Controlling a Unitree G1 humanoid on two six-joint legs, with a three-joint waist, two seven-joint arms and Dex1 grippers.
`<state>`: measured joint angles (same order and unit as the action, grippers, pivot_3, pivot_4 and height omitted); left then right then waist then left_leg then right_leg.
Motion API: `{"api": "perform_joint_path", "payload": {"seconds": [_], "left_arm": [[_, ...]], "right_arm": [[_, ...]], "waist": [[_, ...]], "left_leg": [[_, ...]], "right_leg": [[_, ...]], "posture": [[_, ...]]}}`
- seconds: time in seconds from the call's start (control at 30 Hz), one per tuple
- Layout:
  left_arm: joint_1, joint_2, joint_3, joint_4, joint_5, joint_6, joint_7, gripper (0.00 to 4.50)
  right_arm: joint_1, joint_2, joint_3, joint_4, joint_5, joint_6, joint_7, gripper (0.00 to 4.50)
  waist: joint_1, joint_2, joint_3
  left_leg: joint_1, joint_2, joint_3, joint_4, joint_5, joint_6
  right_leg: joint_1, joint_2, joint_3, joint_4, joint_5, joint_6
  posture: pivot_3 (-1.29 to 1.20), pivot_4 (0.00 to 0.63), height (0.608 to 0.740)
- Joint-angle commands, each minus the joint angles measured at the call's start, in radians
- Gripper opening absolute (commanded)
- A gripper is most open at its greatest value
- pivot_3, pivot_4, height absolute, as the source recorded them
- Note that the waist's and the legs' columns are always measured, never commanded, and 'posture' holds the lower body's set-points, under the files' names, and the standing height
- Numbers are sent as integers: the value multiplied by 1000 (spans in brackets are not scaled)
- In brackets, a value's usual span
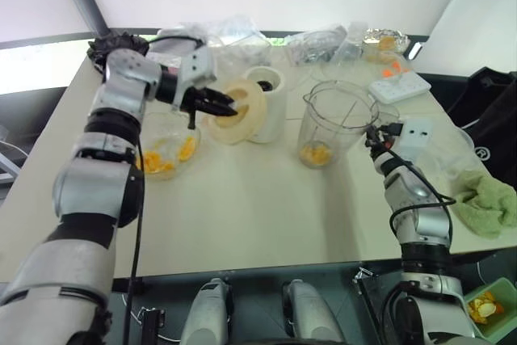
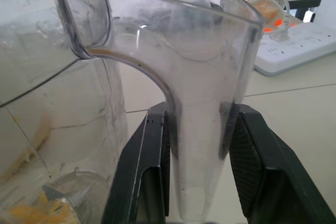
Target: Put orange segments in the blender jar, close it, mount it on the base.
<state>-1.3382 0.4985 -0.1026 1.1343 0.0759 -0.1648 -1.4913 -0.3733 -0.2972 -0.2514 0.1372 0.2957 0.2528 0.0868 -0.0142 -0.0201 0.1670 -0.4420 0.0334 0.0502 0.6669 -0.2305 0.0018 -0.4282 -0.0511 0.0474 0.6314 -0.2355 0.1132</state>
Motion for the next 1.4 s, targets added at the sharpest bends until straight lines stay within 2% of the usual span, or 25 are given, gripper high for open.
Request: {"api": "perform_joint_path", "payload": {"seconds": [0.03, 0.33, 0.47, 0.7, 0.9, 1.23, 1.4], "left_arm": [[-82, 14, 25, 26, -20, 2, 1, 412], [-190, -3, 17, 108, -1, -14, 25, 412], [-224, -32, 29, 119, -19, -1, 7, 412], [-252, -74, 44, 122, -33, 40, -21, 412], [-261, -138, 33, 89, -70, 123, -116, 412], [-204, -174, -133, -48, -230, 256, -123, 412], [-173, -172, -286, -127, -314, 234, -123, 412]], "right_arm": [[26, 25, 8, -176, 20, 41, -11, 1127], [177, 26, 88, -546, 21, 210, 3, 1127], [230, 55, 154, -614, -12, 242, -7, 1127], [276, 98, 234, -576, -85, 204, -12, 1127], [279, 91, 247, -501, -164, 132, -12, 1127], [308, 86, 254, -467, -206, 71, -11, 1127], [331, 99, 251, -483, -202, 66, -19, 1127]], "waist": [[-1, 0, 0], [-2, 1, 1], [2, 1, 1], [-2, 1, 1], [-1, 1, 1], [-2, 1, 1], [0, 1, 1]], "left_leg": [[0, 0, 0, 0, 0, 0], [-1, 0, 0, -1, 0, 0], [-1, 0, 0, -1, 0, 0], [-1, 0, 0, 0, 0, 0], [-1, 0, 0, 0, 0, 0], [0, 0, -1, 0, 0, 0], [0, 0, -1, 0, 0, 0]], "right_leg": [[0, 0, 0, 0, 0, 0], [-2, 1, 0, 1, 0, 1], [-2, 0, 0, 1, -1, 1], [-2, 1, 0, 1, -1, 0], [-2, 1, 0, 1, -1, 0], [-2, 1, 1, 1, -1, 0], [-1, 1, 1, 1, -2, -3]], "posture": [[0, 150, 740], [0, 150, 740], [0, 150, 740], [0, 150, 740], [0, 150, 740], [0, 150, 740], [0, 150, 740]]}}
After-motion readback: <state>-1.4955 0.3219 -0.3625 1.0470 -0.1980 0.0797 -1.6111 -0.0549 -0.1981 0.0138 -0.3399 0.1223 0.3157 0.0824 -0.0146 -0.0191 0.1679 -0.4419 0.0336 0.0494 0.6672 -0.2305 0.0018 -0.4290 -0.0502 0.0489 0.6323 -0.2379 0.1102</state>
